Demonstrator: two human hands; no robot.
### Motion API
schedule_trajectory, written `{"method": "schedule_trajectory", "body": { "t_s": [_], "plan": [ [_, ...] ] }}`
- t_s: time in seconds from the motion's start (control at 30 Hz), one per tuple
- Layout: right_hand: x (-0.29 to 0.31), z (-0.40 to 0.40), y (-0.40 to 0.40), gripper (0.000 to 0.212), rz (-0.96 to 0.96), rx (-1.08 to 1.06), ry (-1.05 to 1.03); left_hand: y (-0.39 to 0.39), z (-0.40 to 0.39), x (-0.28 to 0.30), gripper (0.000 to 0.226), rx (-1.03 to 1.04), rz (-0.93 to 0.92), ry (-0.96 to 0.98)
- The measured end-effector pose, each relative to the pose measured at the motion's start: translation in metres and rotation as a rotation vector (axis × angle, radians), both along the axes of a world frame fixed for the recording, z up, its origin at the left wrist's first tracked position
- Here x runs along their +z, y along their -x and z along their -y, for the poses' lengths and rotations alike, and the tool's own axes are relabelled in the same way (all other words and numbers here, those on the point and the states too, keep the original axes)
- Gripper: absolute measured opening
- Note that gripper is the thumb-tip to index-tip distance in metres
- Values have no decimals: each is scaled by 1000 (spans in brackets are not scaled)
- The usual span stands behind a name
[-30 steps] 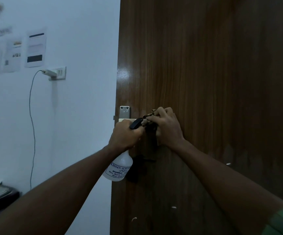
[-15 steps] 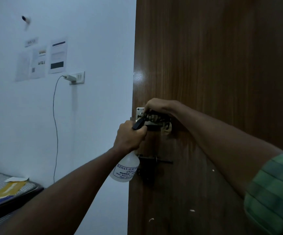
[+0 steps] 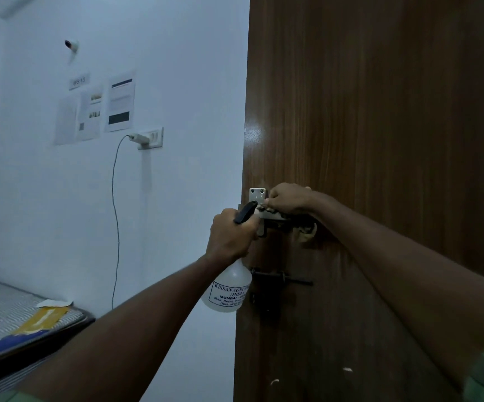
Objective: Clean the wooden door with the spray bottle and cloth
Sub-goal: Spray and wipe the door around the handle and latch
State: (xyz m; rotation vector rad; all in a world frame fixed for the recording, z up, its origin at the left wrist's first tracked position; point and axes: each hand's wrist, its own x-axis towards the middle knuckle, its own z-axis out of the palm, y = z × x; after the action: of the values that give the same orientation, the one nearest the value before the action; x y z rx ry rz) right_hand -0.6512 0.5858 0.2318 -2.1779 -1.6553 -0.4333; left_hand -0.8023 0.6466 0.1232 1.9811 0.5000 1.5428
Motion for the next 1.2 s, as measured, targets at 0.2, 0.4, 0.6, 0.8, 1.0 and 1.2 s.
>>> {"method": "schedule_trajectory", "body": {
  "t_s": [0.2, 0.4, 0.6, 0.8, 1.0, 1.2],
  "plan": [
    [-4, -13, 22, 20, 30, 8, -140, -3, -3, 3, 49, 76, 25, -41],
    [5, 21, -4, 29, -236, 112, -7, -1, -6, 7, 43, 17, 1, -33],
    [-9, -6, 17, 27, -45, 74, -179, 1, -2, 11, 37, 62, 7, -24],
    [3, 21, -10, 26, -112, 57, -8, 4, -2, 3, 37, 36, -31, -35],
    [-16, -3, 20, 15, -6, 100, -248, 3, -1, 3, 55, 51, -27, -54],
    [5, 19, -8, 23, -64, 44, 33, 1, 1, 0, 50, 17, -32, -57]
  ]
}}
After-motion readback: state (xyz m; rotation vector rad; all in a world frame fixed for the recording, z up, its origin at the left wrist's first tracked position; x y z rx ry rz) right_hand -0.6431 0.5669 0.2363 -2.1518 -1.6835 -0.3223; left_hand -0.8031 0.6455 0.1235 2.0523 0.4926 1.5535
